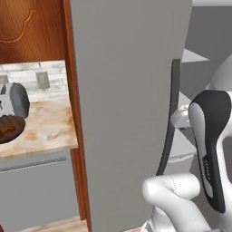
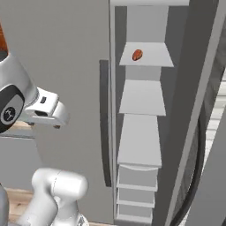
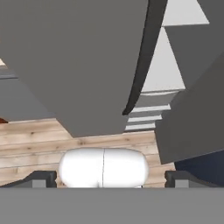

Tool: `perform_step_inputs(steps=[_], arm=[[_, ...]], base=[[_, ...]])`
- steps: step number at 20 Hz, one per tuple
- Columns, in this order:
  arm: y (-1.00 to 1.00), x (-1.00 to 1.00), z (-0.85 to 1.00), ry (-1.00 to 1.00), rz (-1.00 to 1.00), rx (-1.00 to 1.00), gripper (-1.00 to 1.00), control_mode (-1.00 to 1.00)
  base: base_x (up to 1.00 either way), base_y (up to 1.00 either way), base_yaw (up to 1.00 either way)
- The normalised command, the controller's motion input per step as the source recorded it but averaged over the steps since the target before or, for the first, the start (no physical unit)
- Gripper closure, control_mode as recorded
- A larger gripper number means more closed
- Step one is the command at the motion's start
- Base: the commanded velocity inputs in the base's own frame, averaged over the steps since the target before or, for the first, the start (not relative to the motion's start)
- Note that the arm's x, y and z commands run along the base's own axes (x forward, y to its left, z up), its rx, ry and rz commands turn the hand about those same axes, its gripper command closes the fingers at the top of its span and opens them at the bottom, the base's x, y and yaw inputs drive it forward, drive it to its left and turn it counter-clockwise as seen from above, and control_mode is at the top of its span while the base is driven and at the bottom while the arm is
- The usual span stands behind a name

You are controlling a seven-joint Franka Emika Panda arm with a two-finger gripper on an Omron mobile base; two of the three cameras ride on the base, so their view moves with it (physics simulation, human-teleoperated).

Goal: Take the kiwi, sweet potato, and chicken drumstick from the freezer and place them in the bowl on the counter.

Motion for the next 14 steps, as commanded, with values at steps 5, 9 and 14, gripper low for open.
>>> perform_step_inputs(steps=[5, 9, 14], arm=[[0.00, 0.00, 0.00, 0.00, 0.00, 0.00, -1.00, 1.00], [0.00, 0.00, 0.00, 0.00, 0.00, 0.00, -1.00, 1.00], [0.00, 0.00, 0.00, 0.00, 0.00, 0.00, -1.00, 1.00]], base=[[0.34, -0.63, 0.11], [0.46, -0.38, 0.15], [0.50, -0.46, 0.12]])
